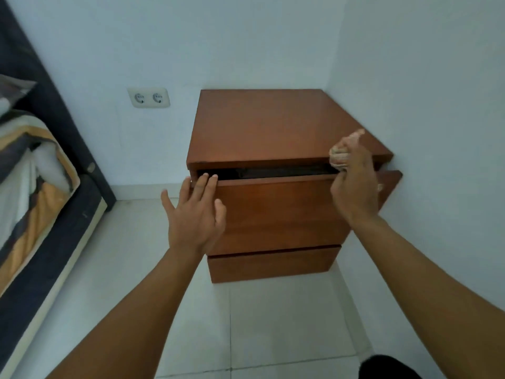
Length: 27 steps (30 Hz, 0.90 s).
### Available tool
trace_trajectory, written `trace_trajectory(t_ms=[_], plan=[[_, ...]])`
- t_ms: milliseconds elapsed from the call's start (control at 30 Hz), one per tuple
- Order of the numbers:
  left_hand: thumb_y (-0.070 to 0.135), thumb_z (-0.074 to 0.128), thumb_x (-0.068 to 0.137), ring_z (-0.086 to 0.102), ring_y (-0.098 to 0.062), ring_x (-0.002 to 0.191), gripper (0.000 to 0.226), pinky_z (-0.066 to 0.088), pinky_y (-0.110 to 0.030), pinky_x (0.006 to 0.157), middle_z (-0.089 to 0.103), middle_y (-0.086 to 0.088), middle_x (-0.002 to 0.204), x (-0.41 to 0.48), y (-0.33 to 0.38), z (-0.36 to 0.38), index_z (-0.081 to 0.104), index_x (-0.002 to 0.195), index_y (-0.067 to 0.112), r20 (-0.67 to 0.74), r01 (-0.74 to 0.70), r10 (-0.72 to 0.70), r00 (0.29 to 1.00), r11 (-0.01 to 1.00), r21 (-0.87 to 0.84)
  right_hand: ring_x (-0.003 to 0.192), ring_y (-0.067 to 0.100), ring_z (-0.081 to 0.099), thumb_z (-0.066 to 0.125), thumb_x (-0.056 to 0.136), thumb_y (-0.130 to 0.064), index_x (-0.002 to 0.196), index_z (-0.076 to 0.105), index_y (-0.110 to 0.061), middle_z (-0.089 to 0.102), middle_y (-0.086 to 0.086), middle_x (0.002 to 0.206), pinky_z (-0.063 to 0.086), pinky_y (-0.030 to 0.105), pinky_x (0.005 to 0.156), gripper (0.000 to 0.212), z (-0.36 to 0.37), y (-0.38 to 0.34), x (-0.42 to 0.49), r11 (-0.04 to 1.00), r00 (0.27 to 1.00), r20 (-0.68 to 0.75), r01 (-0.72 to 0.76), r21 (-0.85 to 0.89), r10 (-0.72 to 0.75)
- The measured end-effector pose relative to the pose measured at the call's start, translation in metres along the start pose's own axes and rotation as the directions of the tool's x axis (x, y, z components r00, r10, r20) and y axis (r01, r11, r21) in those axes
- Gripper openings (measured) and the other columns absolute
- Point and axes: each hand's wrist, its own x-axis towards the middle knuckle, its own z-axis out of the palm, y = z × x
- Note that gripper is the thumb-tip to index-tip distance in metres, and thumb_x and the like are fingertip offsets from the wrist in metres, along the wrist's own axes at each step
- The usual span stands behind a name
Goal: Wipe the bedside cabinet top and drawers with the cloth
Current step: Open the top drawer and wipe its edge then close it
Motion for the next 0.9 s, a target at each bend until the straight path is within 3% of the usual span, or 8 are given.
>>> trace_trajectory(t_ms=[100, 167, 233, 467, 733, 800, 900], plan=[[0.043, 0.029, 0.100, 0.031, -0.028, 0.149, 0.058, 0.014, -0.070, 0.116, 0.042, 0.001, 0.159, -0.003, -0.003, 0.014, 0.041, 0.153, 0.024, -0.111, -0.031, 0.029, 0.993, 0.999, -0.016, 0.130, 0.027, 0.055, 0.052, 0.099, -0.004, 0.146, 0.048, -0.016, 0.051, 0.008, 0.148, 0.055, 0.040, 0.101, 0.049, 0.050, -0.051, -0.051, 0.938, 0.940, 0.035, 0.335, 0.086, -0.339], [0.044, 0.028, 0.100, 0.031, -0.027, 0.149, 0.057, 0.015, -0.069, 0.115, 0.043, 0.001, 0.158, -0.004, -0.007, 0.021, 0.041, 0.153, 0.025, -0.170, -0.047, 0.046, 0.984, 0.999, -0.004, 0.148, 0.029, 0.038, 0.055, 0.101, -0.013, 0.151, 0.046, -0.020, 0.046, 0.007, 0.156, 0.037, 0.048, 0.120, 0.051, 0.090, -0.064, -0.077, 0.873, 0.870, 0.139, 0.484, -0.057, -0.473], [0.044, 0.027, 0.099, 0.032, -0.026, 0.148, 0.058, 0.017, -0.069, 0.114, 0.045, 0.001, 0.157, -0.004, -0.010, 0.027, 0.041, 0.152, 0.025, -0.213, -0.069, 0.071, 0.975, 0.997, 0.016, 0.154, 0.029, 0.026, 0.053, 0.103, -0.023, 0.156, 0.037, -0.025, 0.039, 0.006, 0.161, 0.022, 0.052, 0.125, 0.055, 0.116, -0.063, -0.087, 0.840, 0.853, 0.172, 0.518, -0.162, -0.493], [0.046, 0.027, 0.099, 0.031, -0.026, 0.148, 0.057, 0.020, -0.070, 0.114, 0.045, 0.001, 0.155, -0.002, -0.008, 0.036, 0.041, 0.150, 0.026, -0.264, -0.065, 0.054, 0.963, 0.997, -0.034, 0.133, 0.027, 0.046, 0.046, 0.096, -0.035, 0.142, 0.050, -0.020, 0.054, 0.005, 0.139, 0.031, 0.048, 0.117, 0.048, 0.085, -0.009, -0.060, 0.891, 0.930, 0.062, 0.364, -0.272, -0.362], [0.045, 0.028, 0.099, 0.027, -0.026, 0.151, 0.058, 0.017, -0.069, 0.115, 0.042, 0.001, 0.158, -0.001, -0.008, 0.043, 0.040, 0.152, 0.025, -0.295, -0.068, 0.050, 0.954, 0.996, -0.051, 0.129, 0.040, 0.049, 0.038, 0.093, -0.021, 0.138, 0.057, -0.009, 0.059, 0.013, 0.135, 0.036, 0.049, 0.116, 0.050, 0.029, 0.116, -0.012, 0.928, 0.974, -0.041, 0.198, -0.314, -0.221], [0.044, 0.027, 0.100, 0.026, -0.027, 0.152, 0.058, 0.015, -0.070, 0.116, 0.040, 0.000, 0.159, -0.002, -0.009, 0.042, 0.039, 0.154, 0.023, -0.296, -0.074, 0.063, 0.953, 0.997, -0.027, 0.121, 0.040, 0.054, 0.039, 0.094, -0.012, 0.133, 0.062, -0.004, 0.063, 0.018, 0.130, 0.040, 0.042, 0.111, 0.046, 0.015, 0.131, -0.004, 0.957, 0.985, -0.088, 0.124, -0.263, -0.152], [0.045, 0.026, 0.101, 0.022, -0.028, 0.154, 0.060, 0.013, -0.069, 0.116, 0.037, -0.002, 0.162, -0.004, -0.008, 0.042, 0.036, 0.156, 0.022, -0.277, -0.075, 0.072, 0.958, 0.997, 0.001, 0.110, 0.023, 0.058, 0.043, 0.093, 0.004, 0.125, 0.066, -0.003, 0.067, 0.018, 0.122, 0.039, 0.016, 0.100, 0.040, 0.003, 0.115, -0.002, 0.998, 0.977, -0.212, -0.011, -0.063, -0.003]])
